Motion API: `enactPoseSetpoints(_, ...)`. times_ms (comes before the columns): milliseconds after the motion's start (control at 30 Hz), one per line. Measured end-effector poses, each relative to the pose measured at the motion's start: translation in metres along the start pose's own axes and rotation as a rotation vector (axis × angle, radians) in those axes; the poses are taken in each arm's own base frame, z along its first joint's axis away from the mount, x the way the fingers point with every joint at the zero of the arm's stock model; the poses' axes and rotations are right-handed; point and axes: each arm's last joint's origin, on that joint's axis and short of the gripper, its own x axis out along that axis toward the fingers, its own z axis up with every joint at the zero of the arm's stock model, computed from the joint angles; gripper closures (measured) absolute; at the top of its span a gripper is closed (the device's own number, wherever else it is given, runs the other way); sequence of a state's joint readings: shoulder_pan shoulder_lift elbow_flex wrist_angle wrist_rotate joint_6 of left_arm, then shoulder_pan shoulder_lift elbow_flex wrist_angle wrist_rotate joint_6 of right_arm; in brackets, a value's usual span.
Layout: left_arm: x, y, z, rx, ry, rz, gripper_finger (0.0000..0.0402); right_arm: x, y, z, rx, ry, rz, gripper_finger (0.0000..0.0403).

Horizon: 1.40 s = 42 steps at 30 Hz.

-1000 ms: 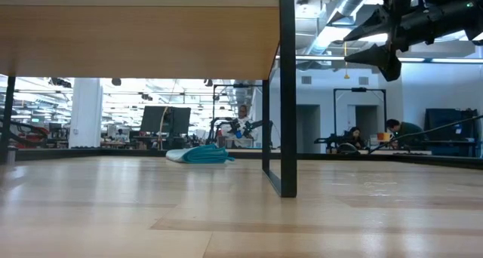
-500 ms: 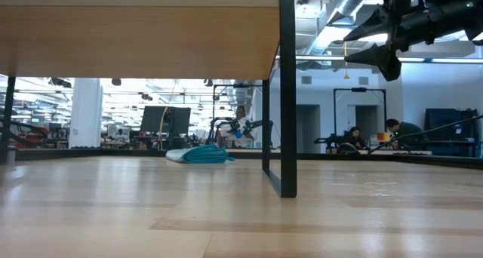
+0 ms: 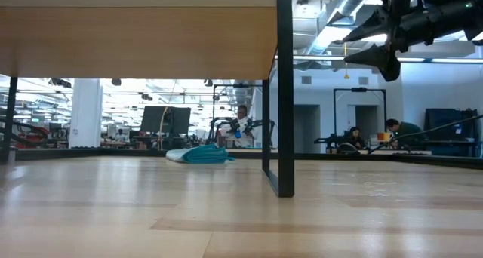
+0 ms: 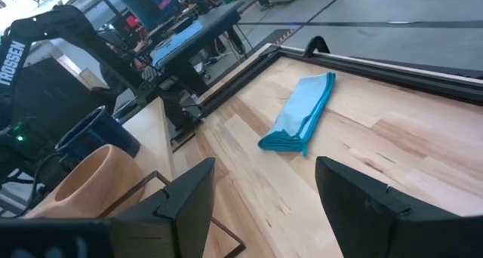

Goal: Stack small to large cups/mugs on shelf
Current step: Put the white cup on the shelf

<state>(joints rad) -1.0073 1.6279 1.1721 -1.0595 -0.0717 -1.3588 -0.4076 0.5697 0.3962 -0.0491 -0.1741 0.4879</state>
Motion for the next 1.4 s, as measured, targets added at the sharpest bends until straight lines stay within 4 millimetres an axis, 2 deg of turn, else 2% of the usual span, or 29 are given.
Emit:
enactPoseSetpoints(833,0.000,-0.002,0.001,0.008,-0.017,-0.016,0.0269,0.012,-0.005,-0.006,-0.012,0.069,-0.034,0.0154)
enactPoseSetpoints(967,0.000,-0.002,0.001,0.008,-0.016,-0.018,0.0294,0.013,-0.006,-0.006,-0.012,0.068,-0.035,0.0154)
enactPoseSetpoints(1233,0.000,-0.002,0.001,0.009,-0.017,-0.017,0.0390,0.013,-0.003,0.000,-0.025,0.014,-0.007,0.0154)
enactPoseSetpoints(1400,0.000,-0.002,0.001,0.010,-0.013,-0.019,0.0396,0.014,-0.002,0.001,-0.028,0.000,0.000,0.0154)
